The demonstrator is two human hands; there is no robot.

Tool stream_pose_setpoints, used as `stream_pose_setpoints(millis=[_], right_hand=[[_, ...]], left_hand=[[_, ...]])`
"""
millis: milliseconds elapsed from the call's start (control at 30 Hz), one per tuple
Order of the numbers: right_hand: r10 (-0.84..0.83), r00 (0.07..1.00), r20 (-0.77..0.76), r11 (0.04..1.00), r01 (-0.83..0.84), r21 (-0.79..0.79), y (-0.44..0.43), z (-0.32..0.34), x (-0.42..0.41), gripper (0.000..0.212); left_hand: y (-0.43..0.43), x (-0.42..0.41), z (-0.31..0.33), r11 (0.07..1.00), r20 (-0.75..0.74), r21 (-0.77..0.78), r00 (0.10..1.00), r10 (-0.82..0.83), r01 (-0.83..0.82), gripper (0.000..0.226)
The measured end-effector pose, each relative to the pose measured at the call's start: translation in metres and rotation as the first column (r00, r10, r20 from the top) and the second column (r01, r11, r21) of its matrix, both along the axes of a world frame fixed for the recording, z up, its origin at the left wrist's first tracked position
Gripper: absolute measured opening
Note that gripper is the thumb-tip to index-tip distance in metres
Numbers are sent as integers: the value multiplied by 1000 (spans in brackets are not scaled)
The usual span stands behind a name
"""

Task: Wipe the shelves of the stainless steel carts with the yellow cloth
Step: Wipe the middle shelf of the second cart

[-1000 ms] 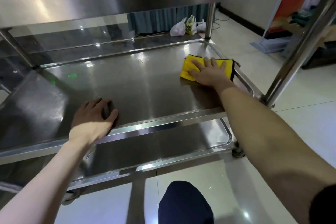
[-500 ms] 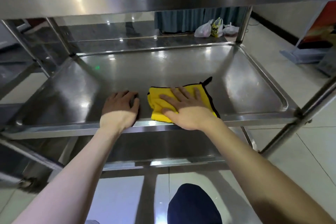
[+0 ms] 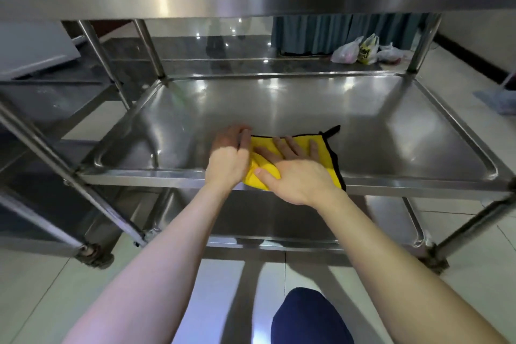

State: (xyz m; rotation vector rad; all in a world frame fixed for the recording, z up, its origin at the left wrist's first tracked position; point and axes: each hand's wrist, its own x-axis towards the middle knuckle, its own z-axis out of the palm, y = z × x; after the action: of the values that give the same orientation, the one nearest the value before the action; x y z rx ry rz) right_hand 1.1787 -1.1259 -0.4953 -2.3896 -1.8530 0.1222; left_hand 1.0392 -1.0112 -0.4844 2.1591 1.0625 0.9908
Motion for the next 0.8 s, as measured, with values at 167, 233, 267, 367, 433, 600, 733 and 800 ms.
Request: stream_pose_setpoints(millis=[167,233,267,367,433,600,733,800], right_hand=[[-9,1000,-9,1000,9,-9,2,1,2,79],[-35,999,-15,999,35,-35,3,4,2,81],[-51,998,-22,998,50,-50,5,5,1,82],[-87,996,-25,992,84,-88,14,9,-8,84],[-101,994,-27,990,98,-99,25,10,-17,84],[-127,992,-27,986,123,-114,72,6,-48,89],[-162,986,-37,981,157,-113,135,-1,-84,93],[-155,987,-33,983,151,-102,172,-2,-100,96]], left_hand=[[14,-80,-2,973,139,127,974,176,-194,24],[28,-135,-12,870,227,226,892,391,-439,29],[37,-162,-16,803,289,196,816,501,-563,37],[72,-228,-19,702,336,-4,660,671,-712,64],[97,-257,-20,751,307,-97,698,647,-653,78],[137,-283,-17,872,210,-147,846,490,-468,45],[148,-295,-23,904,216,-77,879,426,-420,22],[151,-299,-27,914,216,-31,890,401,-404,21]])
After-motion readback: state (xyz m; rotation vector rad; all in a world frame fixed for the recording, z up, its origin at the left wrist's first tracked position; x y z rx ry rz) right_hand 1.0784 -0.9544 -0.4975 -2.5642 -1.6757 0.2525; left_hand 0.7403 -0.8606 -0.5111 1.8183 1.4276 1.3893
